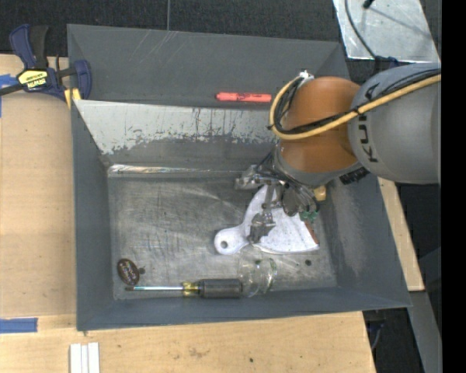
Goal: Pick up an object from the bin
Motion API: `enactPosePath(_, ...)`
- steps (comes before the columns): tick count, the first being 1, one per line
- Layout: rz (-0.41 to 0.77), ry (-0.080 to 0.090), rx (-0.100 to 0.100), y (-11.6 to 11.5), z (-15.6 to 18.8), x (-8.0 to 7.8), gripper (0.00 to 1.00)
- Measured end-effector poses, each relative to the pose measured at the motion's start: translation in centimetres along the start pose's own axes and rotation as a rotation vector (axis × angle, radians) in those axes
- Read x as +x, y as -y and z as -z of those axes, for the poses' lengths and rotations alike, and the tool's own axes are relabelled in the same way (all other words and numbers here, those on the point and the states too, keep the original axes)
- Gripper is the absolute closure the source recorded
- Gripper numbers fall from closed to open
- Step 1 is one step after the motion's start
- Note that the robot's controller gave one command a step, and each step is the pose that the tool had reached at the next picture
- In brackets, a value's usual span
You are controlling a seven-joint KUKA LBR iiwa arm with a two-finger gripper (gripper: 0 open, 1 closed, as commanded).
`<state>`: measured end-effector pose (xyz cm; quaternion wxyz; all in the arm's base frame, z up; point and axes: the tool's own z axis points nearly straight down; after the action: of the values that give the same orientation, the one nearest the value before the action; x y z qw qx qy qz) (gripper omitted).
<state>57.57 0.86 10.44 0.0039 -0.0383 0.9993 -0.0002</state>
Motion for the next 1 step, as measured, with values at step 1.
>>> enactPosePath(1, 0.046, 0.002, 0.001, -0.31, -2.11, 0.53, 0.00)
